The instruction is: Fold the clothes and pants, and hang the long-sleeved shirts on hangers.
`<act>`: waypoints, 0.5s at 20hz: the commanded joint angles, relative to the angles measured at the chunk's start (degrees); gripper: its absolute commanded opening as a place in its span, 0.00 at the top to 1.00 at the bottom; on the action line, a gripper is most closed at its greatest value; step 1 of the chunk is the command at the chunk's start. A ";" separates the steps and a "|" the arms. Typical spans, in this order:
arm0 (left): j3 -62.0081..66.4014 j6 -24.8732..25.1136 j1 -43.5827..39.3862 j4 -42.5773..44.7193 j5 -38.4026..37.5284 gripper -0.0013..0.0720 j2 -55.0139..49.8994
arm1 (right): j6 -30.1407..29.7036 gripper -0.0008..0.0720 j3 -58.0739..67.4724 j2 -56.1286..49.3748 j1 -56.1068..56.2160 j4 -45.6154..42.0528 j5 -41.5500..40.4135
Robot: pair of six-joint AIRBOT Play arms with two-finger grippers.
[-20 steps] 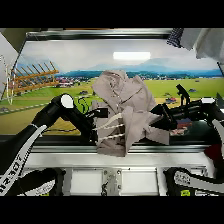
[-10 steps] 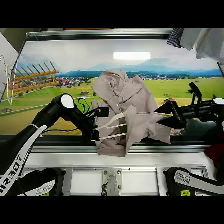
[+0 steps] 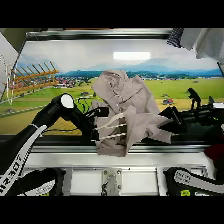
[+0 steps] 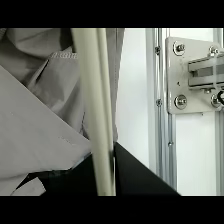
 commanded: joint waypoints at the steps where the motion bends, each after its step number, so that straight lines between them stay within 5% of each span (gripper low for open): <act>1: 0.02 -0.02 0.00 0.00 0.61 0.96 -0.04 | -0.81 0.08 -0.90 -1.44 0.13 1.40 -0.85; 10: 0.02 -0.02 0.00 -0.02 1.44 0.96 -0.04 | -0.79 0.08 -0.90 -2.25 5.51 2.45 -2.78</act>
